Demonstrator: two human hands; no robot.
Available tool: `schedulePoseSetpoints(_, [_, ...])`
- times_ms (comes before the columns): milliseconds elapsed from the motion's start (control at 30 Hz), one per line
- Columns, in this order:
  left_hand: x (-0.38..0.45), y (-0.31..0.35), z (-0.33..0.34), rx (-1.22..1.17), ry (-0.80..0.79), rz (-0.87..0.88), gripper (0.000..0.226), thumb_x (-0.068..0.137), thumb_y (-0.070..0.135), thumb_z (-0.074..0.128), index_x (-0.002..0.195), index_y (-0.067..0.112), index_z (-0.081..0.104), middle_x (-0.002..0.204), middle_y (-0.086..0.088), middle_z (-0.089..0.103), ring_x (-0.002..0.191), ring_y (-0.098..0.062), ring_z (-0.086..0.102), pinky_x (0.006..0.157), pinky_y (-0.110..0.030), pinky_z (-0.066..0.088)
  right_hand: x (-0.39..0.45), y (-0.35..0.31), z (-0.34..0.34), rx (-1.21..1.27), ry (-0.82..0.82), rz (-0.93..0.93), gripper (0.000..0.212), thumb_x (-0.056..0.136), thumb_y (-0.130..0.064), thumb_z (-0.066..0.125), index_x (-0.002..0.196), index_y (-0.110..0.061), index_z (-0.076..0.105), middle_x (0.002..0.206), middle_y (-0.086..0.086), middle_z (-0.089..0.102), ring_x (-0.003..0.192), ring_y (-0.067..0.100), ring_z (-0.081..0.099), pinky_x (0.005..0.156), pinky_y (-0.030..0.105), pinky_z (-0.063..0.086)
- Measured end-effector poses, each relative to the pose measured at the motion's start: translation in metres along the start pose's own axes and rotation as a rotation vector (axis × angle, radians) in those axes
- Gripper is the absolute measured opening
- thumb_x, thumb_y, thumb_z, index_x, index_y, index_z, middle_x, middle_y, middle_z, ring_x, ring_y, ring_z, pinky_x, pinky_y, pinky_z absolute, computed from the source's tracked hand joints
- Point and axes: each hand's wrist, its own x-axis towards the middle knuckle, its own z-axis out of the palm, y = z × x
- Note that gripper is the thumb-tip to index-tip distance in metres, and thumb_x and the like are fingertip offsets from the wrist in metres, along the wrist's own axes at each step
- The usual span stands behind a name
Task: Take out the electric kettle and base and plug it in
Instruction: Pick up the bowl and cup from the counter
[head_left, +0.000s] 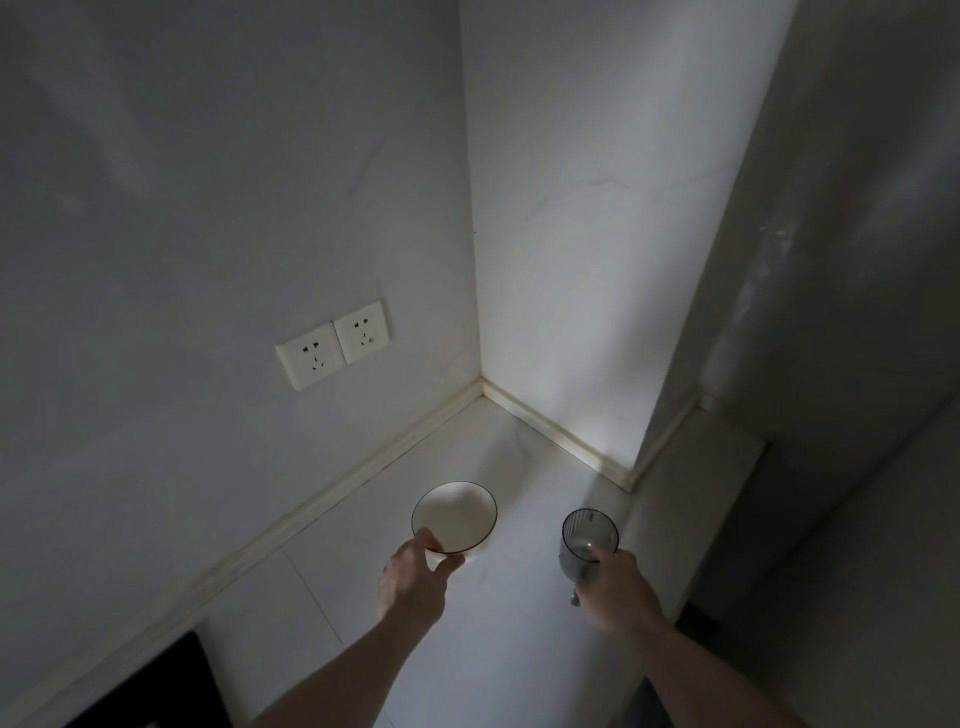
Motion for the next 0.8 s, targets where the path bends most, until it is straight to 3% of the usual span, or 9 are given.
schedulePoseSetpoints(100, [-0.014,-0.002,-0.007,-0.032,0.011,-0.007,0.027,0.082,0.048,0.076,0.089,0.031,0.057,0.093,0.014,0.066,0.083,-0.018,0.059,0.067,-0.032,0.045,-0.008,-0.005,0.001,-0.061,-0.006,0.000,0.036,0.091,-0.037,0.057,0.123,-0.020,0.062,0.125,0.007,0.056,0.110,0.028,0.062,0.085,0.032,0.051])
schedulePoseSetpoints(200, [-0.033,-0.005,-0.016,-0.029,0.027,-0.027,0.027,0.081,0.050,0.075,0.089,0.034,0.055,0.090,0.018,0.060,0.084,-0.016,0.058,0.066,-0.031,0.044,-0.014,-0.004,0.004,-0.164,-0.019,-0.021,0.035,0.091,-0.041,0.056,0.116,-0.019,0.065,0.123,0.006,0.054,0.108,0.026,0.066,0.087,0.031,0.051])
schedulePoseSetpoints(267, [-0.049,-0.009,-0.023,-0.025,0.035,-0.039,0.027,0.082,0.052,0.074,0.091,0.033,0.055,0.090,0.019,0.056,0.085,-0.015,0.056,0.066,-0.031,0.041,-0.019,-0.002,0.010,-0.197,-0.021,-0.063,0.037,0.090,-0.046,0.055,0.116,-0.022,0.065,0.113,0.003,0.063,0.101,0.022,0.070,0.083,0.030,0.054])
schedulePoseSetpoints(367, [-0.080,-0.014,-0.036,-0.035,0.077,-0.054,0.029,0.083,0.051,0.073,0.094,0.030,0.057,0.091,0.022,0.053,0.090,-0.013,0.057,0.067,-0.030,0.040,-0.023,0.002,0.017,-0.219,-0.029,-0.181,0.039,0.089,-0.053,0.048,0.106,-0.024,0.067,0.088,-0.003,0.071,0.074,0.010,0.071,0.071,0.030,0.060])
schedulePoseSetpoints(533, [-0.151,-0.031,-0.062,-0.094,0.200,-0.152,0.030,0.081,0.053,0.074,0.090,0.031,0.056,0.092,0.020,0.058,0.084,-0.013,0.056,0.066,-0.032,0.044,-0.036,0.001,0.035,-0.271,-0.098,-0.341,0.047,0.082,-0.062,0.033,0.087,-0.024,0.061,0.073,0.000,0.069,0.061,0.014,0.070,0.065,0.037,0.062])
schedulePoseSetpoints(667, [-0.217,-0.060,-0.094,-0.130,0.291,-0.184,0.032,0.079,0.055,0.075,0.088,0.032,0.054,0.093,0.021,0.062,0.084,-0.012,0.058,0.067,-0.032,0.046,-0.102,-0.039,0.031,-0.255,-0.093,-0.474,0.029,0.088,-0.048,0.040,0.082,-0.024,0.054,0.063,-0.003,0.069,0.049,0.002,0.063,0.059,0.031,0.056])
schedulePoseSetpoints(800, [-0.282,-0.098,-0.134,-0.126,0.376,-0.229,0.033,0.075,0.053,0.077,0.083,0.032,0.052,0.082,0.019,0.062,0.073,-0.010,0.056,0.061,-0.029,0.042,-0.170,-0.084,0.050,-0.242,-0.138,-0.597,0.026,0.087,-0.051,0.049,0.085,-0.025,0.054,0.060,-0.009,0.070,0.057,0.000,0.063,0.065,0.028,0.051])
